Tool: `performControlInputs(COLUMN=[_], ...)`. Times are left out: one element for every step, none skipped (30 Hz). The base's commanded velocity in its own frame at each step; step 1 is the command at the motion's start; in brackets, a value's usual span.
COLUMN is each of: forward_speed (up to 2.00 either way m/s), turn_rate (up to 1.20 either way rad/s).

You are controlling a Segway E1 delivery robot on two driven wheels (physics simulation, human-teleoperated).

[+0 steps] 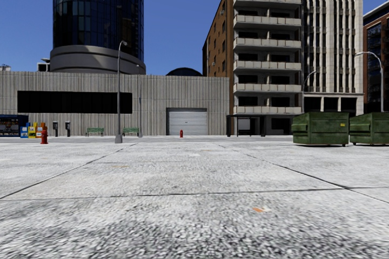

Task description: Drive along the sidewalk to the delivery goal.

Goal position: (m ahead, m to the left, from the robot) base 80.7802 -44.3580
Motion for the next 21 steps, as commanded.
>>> performControlInputs(forward_speed=[2.0,2.0,2.0,2.0,2.0,2.0,2.0,2.0,2.0,2.0,2.0,2.0,2.0,2.0,2.0,2.0,2.0,2.0,2.0,2.0,2.0], turn_rate=[0.0,0.0,0.0,0.0,0.0,0.0,0.0,0.0,0.0,0.0,0.0,0.0,0.0,0.0,0.0,0.0,0.0,0.0,0.0,0.0,0.0])
